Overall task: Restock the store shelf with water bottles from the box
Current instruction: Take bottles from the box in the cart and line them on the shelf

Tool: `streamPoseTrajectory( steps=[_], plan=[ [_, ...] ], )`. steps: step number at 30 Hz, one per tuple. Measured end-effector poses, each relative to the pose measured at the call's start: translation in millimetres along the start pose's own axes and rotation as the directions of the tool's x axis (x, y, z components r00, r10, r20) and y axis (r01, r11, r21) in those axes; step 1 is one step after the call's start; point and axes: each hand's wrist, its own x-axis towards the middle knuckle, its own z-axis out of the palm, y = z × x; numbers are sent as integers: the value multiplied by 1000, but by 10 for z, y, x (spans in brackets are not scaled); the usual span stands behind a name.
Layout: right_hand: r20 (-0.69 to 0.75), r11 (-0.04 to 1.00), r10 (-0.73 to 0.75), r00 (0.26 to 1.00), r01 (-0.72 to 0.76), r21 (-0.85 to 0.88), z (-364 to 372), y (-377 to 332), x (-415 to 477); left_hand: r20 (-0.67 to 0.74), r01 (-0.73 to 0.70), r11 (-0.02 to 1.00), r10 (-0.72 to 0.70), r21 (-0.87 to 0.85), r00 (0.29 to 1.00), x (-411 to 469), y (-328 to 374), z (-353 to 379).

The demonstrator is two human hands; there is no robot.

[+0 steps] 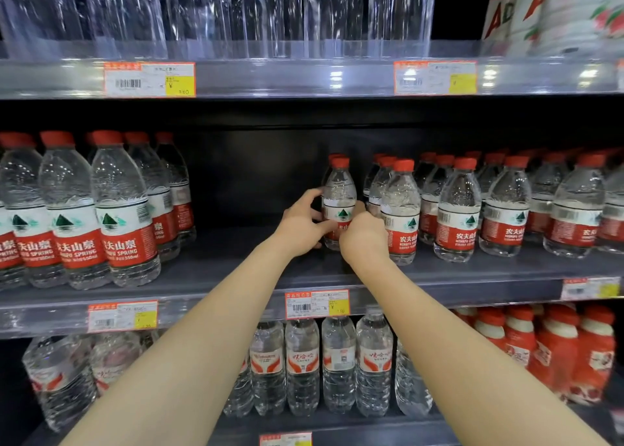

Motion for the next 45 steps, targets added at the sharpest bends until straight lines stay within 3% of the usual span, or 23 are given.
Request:
streamPoseTrajectory(
  steps=[4,11,18,21,26,36,40,45],
  plan=[
    [13,997,-4,1000,5,-77,8,-28,7,-3,21,1000,-21,-2,1000,35,-3,27],
    [17,1000,7,1000,-8,16,-59,-23,-63,8,32,990,-33,135,999,40,-65,26],
    [147,999,40,988,-43,18,-170,-112,-272,16,33,963,-39,268,999,-53,17,1],
    [139,1000,15,990,-18,25,-248,-137,-390,12,35,901,-45,433,999,-150,7,-136],
    [44,978,-128,991,134,-160,-427,-228,-601,-36,23,685,5,728,999,-346,53,-348],
    [359,936,-210,909,293,-193,-487,-331,-797,102,-15,527,-137,850,985,-686,429,-779],
    [474,893,-203,857,360,-268,-1005,-557,-924,130,3,506,-228,863,965,-943,906,-1089],
    [535,907,-85,841,288,-307,-2034,-899,-1191,275,-6,562,-396,827,876,-1322,1785,-1402]
  ],
)
